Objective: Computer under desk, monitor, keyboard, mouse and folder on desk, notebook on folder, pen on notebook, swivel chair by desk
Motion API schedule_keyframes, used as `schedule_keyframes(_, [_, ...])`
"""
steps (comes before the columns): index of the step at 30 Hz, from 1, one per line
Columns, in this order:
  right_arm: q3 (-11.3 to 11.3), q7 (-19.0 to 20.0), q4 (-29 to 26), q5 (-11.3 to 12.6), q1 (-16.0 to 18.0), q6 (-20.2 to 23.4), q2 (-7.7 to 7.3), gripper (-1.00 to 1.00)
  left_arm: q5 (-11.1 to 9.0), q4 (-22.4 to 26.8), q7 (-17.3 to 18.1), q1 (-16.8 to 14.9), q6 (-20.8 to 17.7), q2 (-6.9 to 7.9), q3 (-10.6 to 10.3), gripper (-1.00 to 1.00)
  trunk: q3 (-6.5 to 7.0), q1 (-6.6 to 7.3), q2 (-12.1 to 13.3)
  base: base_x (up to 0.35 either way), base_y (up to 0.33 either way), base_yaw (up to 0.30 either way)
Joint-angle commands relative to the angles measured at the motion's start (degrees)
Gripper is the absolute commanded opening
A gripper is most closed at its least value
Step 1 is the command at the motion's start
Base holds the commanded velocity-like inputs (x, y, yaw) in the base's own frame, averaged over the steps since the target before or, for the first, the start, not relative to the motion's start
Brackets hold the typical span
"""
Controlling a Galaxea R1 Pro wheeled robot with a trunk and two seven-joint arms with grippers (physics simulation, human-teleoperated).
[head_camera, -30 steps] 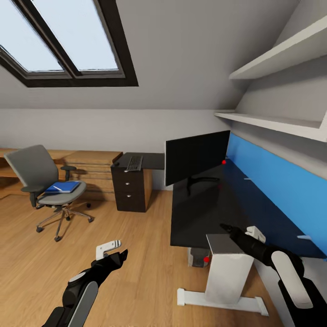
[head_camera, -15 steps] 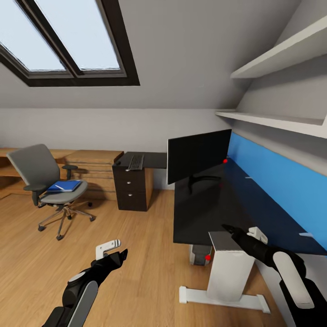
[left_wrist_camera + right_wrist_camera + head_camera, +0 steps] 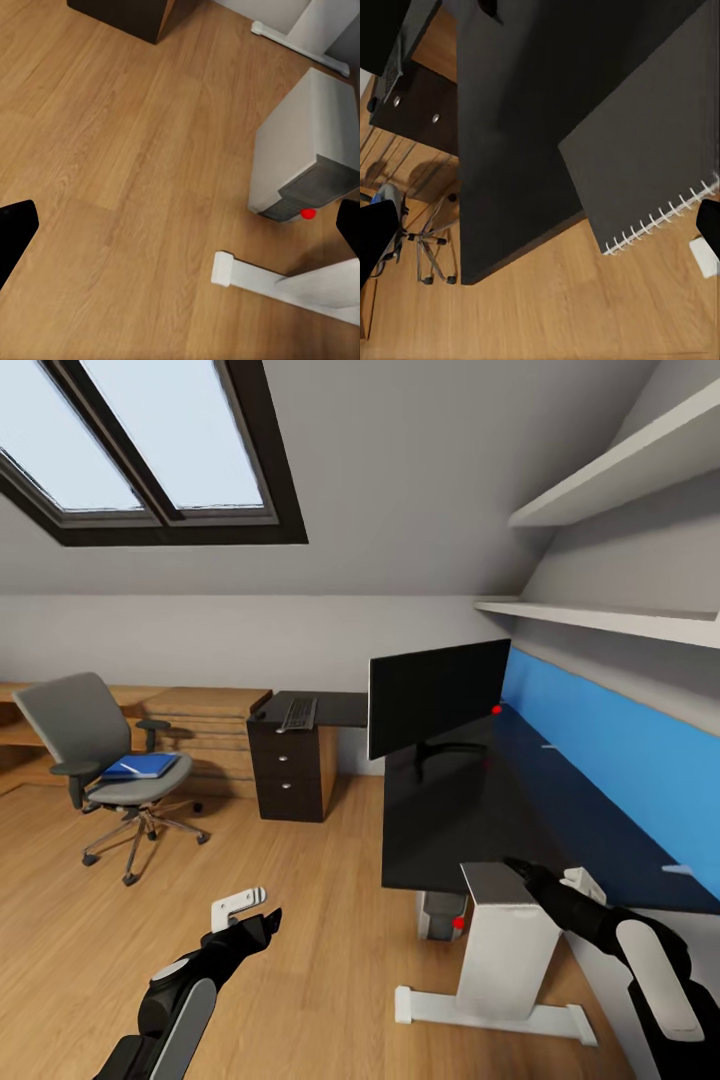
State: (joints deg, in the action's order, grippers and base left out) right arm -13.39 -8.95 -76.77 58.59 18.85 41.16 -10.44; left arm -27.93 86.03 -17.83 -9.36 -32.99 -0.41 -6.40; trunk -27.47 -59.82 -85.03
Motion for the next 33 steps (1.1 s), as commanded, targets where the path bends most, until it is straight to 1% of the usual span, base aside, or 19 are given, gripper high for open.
schedule_keyframes(1, [-0.2,-0.5,0.1,0.7,0.0,0.2,-0.01,1.00,-0.6,0.1,-0.5,0.0,-0.1,0.00,-0.1,1.00,-0.25,-0.23,-0.5,0.000,0.000,0.000])
schedule_keyframes(6, [-0.9,0.0,0.5,0.7,0.0,0.4,-0.02,1.00,-0.7,0.0,-0.5,0.0,-0.1,-0.02,-0.1,1.00,-1.15,-1.32,-2.5,0.000,0.000,0.000])
schedule_keyframes(11, [-1.2,1.7,0.7,0.7,0.0,0.6,-0.02,1.00,-0.7,0.0,-0.5,0.0,-0.1,-0.03,-0.2,1.00,-2.05,-2.42,-4.5,0.000,0.000,0.000])
schedule_keyframes(23, [-1.4,3.3,1.4,0.8,0.0,0.8,-0.01,1.00,-0.7,-0.1,-0.6,0.0,-0.1,-0.03,-0.2,1.00,-4.20,-5.06,-9.3,0.000,0.000,0.000])
schedule_keyframes(25, [-1.4,4.4,2.3,1.1,0.0,0.8,-0.02,1.00,-0.7,-0.1,-0.6,0.0,-0.1,-0.03,-0.2,1.00,-4.56,-5.50,-10.1,0.000,0.000,0.000])
schedule_keyframes(28, [-1.4,6.8,3.7,1.9,0.0,0.8,-0.05,1.00,-0.7,-0.1,-0.6,0.0,-0.1,-0.03,-0.2,1.00,-5.10,-6.16,-11.3,0.000,0.000,0.000])
schedule_keyframes(29, [-1.7,8.4,4.6,2.2,0.0,0.8,-0.07,1.00,-0.7,-0.1,-0.6,0.0,-0.1,-0.03,-0.2,1.00,-5.28,-6.37,-11.7,0.000,0.000,0.000])
schedule_keyframes(30, [-2.4,11.0,6.0,2.5,0.0,0.8,-0.13,1.00,-0.7,-0.1,-0.6,0.0,-0.1,-0.03,-0.2,1.00,-5.46,-6.59,-12.1,0.000,0.000,0.000])
schedule_keyframes(31, [-2.8,11.9,6.5,2.6,0.0,0.8,-0.15,1.00,-0.7,-0.1,-0.6,0.0,-0.1,-0.03,-0.2,1.00,-5.64,-6.81,-12.5,0.000,0.000,0.000])
schedule_keyframes(32, [-4.3,15.5,8.5,2.7,0.0,0.8,-0.18,1.00,-0.7,-0.1,-0.6,0.0,-0.1,-0.03,-0.2,1.00,-5.82,-7.03,-12.9,0.000,0.000,0.000])
schedule_keyframes(33, [-4.7,16.4,8.9,2.8,0.0,0.8,-0.18,1.00,-0.6,-0.1,-0.6,0.0,-0.1,-0.03,-0.2,1.00,-5.99,-7.25,-13.3,0.000,0.000,0.000])
